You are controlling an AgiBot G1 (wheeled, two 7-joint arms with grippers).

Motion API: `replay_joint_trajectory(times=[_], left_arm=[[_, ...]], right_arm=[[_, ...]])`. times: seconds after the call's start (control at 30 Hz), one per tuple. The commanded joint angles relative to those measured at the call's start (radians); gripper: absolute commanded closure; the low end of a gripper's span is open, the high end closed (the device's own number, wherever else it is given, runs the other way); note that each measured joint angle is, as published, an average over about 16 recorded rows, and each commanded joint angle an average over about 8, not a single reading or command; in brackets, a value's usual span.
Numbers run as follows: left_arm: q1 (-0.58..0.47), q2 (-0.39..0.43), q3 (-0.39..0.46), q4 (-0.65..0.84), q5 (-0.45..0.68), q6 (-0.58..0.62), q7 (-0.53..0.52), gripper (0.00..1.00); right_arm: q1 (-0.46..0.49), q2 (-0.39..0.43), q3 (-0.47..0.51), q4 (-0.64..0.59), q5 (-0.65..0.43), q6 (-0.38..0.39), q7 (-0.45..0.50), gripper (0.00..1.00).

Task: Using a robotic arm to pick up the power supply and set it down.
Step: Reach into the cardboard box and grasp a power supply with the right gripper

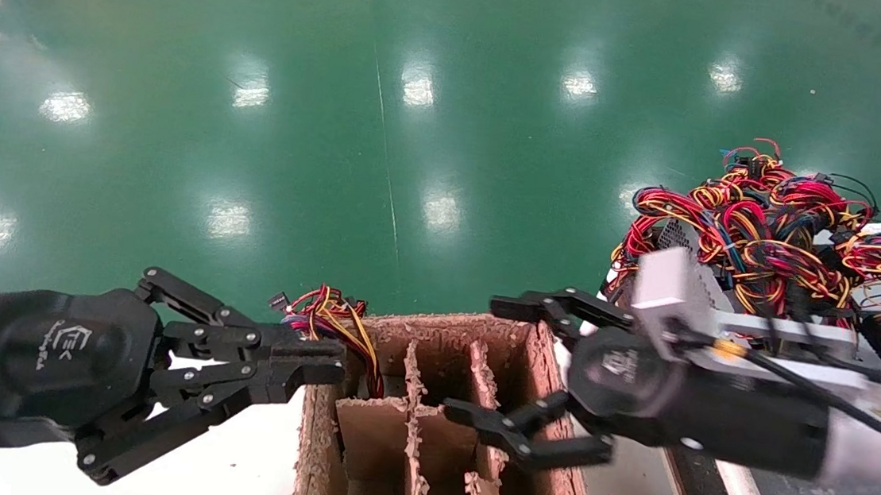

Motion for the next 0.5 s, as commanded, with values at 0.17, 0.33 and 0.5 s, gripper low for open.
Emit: replay_joint_trajectory(times=[0.17, 0.33, 0.5], left_arm=[[0.0, 0.0, 0.0, 0.0, 0.0, 0.0, 0.0, 0.0], [0.0, 0.0, 0.001, 0.0, 0.0, 0.0, 0.0, 0.0], [0.0, 0.0, 0.001, 0.0, -0.001, 0.0, 0.0, 0.0]], right_arm=[[0.057, -0.123, -0.061, -0.113, -0.09, 0.048, -0.006, 0.0], [0.099, -0.23, -0.104, -0.231, -0.149, 0.08, -0.042, 0.23], [0.129, -0.314, -0.13, -0.315, -0.195, 0.116, -0.101, 0.85]])
